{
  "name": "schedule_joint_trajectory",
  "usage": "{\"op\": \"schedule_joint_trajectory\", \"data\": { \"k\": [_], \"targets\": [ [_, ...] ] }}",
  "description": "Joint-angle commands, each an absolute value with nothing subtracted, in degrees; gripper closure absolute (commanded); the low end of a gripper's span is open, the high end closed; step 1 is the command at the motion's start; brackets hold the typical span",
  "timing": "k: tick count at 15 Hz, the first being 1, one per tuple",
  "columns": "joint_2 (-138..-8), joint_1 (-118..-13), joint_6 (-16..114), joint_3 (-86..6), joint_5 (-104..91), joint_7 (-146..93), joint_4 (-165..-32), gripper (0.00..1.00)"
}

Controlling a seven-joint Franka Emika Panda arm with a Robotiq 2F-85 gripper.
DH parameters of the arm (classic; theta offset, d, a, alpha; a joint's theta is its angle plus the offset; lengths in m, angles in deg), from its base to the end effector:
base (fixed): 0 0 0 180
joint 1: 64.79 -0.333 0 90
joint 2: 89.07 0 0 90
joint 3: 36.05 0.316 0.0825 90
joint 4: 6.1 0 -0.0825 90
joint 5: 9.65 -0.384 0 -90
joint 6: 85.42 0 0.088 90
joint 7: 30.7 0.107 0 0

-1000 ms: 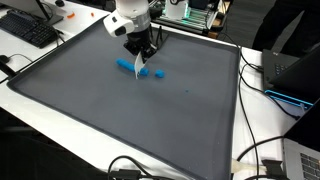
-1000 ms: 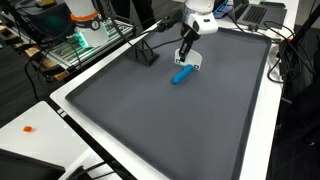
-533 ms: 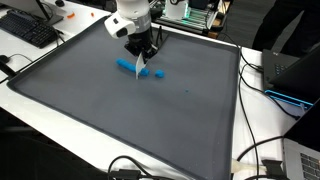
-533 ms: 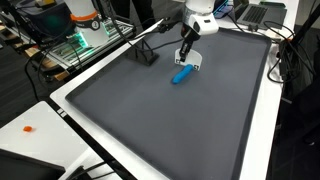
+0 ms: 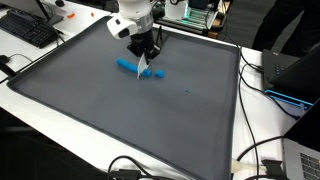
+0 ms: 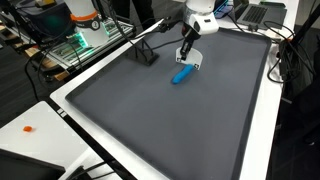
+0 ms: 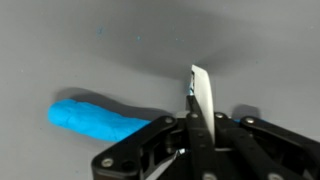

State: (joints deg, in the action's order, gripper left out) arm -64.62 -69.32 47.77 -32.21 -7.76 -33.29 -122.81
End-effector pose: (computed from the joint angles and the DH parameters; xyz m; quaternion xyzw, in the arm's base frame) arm 0.5773 0.0839 0.2215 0.9921 0.1053 -0.0689 0.0007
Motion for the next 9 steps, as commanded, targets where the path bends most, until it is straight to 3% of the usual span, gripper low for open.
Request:
{"op": "schedule_joint_trajectory", "data": {
  "k": [1,9],
  "targets": [
    [-63.98,-69.08,47.95,-31.38,-9.22,-33.89,-123.19,0.99],
    [-65.73,-69.73,47.45,-32.33,-7.01,-33.0,-123.35,0.99]
  ]
}}
